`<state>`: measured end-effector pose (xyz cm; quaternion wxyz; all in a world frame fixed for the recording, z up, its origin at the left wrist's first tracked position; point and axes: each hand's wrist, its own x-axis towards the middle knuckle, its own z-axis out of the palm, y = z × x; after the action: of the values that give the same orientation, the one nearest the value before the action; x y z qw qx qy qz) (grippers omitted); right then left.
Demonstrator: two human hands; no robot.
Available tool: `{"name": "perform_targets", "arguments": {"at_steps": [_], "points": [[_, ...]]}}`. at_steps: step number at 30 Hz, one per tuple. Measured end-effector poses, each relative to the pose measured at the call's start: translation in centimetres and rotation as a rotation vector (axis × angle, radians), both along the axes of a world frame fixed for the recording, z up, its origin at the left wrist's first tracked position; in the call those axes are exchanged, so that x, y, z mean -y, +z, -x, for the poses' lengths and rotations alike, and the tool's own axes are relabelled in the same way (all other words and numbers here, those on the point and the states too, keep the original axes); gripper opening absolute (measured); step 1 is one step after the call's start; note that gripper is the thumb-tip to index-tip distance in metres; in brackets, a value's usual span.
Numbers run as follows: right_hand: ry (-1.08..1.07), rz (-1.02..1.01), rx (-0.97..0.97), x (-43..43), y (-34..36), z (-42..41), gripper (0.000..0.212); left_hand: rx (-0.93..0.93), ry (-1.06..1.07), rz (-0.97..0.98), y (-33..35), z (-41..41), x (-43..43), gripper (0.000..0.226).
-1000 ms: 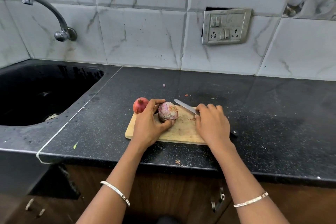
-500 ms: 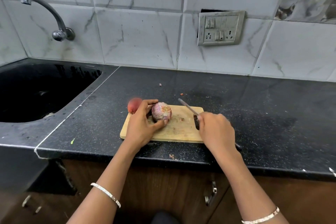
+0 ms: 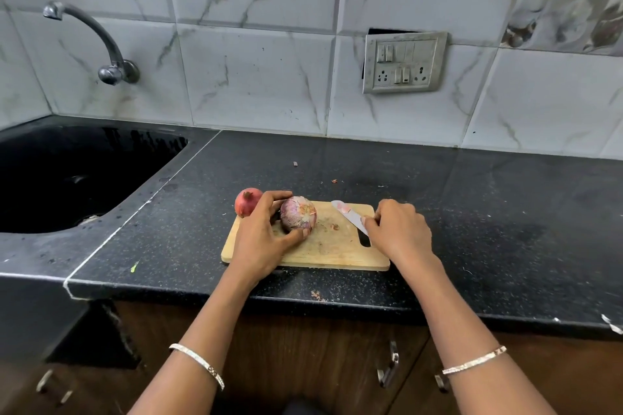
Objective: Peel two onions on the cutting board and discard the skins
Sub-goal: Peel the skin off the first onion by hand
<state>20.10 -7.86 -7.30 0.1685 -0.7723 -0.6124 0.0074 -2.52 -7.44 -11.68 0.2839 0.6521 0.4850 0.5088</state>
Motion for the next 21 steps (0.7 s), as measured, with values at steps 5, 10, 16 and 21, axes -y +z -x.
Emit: {"name": "perform_targets", "arguments": {"at_steps": [5,10,16,21], "points": [[0.050,-0.284,0.105,0.4,0.0,1.8,0.017,0.000,-0.004,-0.003,0.0,0.0,0.0,0.065],[0.512,-0.363,-0.533,-0.7,0.3,4.6,0.022,0.003,0.001,-0.019,-0.2,0.0,-0.2,0.069],[0.646,-0.281,-0.714,-2.6,-1.1,5.6,0.018,0.009,-0.017,-0.035,-0.2,0.1,-0.2,0.062],[0.627,-0.256,-0.985,-3.0,-2.2,4.7,0.017,-0.033,-0.023,-0.043,-0.1,-0.1,-0.3,0.064]]}}
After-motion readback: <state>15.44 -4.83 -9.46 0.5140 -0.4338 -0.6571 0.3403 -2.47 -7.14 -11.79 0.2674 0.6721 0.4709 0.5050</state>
